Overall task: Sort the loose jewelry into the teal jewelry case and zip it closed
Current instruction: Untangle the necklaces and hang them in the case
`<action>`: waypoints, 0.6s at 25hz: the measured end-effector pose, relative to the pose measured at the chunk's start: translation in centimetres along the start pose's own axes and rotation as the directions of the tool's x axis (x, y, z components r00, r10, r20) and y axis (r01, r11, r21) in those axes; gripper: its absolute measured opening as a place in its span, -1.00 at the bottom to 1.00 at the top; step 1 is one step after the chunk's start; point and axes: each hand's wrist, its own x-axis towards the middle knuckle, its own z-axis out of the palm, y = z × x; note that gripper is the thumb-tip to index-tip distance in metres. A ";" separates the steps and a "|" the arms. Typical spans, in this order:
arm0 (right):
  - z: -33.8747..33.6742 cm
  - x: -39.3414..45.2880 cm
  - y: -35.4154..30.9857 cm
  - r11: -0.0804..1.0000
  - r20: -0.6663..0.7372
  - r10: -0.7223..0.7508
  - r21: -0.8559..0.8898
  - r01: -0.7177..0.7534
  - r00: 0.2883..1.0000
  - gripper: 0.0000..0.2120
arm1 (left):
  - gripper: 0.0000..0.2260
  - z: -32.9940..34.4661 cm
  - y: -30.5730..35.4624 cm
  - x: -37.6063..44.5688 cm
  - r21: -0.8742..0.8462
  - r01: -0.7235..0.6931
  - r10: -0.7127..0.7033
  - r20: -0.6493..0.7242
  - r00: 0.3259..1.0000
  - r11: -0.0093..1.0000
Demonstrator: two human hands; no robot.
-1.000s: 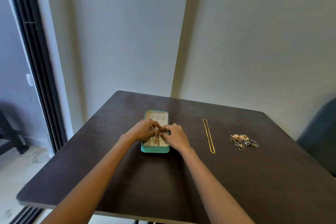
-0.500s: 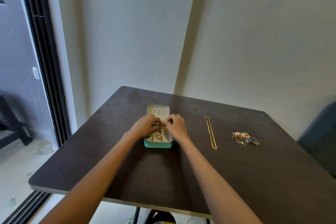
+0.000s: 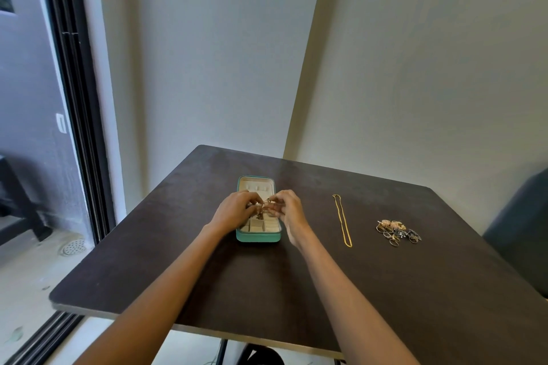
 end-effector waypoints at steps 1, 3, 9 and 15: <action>-0.1 -0.1 -0.1 0.997 0.003 0.008 0.076 -0.008 1.000 -0.89 | -0.83 0.1 0.0 -0.1 0.022 -0.002 0.002 -0.001 1.000 1.000; -0.2 -0.3 -0.3 0.987 0.000 0.012 0.161 -0.012 1.000 -0.90 | -0.81 0.4 0.0 -0.2 0.067 -0.007 0.008 -0.008 1.000 0.998; -0.4 -0.8 -0.9 0.965 0.020 -0.070 0.253 0.063 0.997 -0.87 | -0.85 0.6 -0.1 -0.3 0.082 -0.015 0.018 -0.039 0.999 0.997; -1.1 -1.1 -2.8 0.943 -0.042 -0.179 0.277 0.183 0.983 -0.78 | -0.86 0.4 0.0 -0.5 0.078 -0.002 0.004 -0.016 1.000 0.997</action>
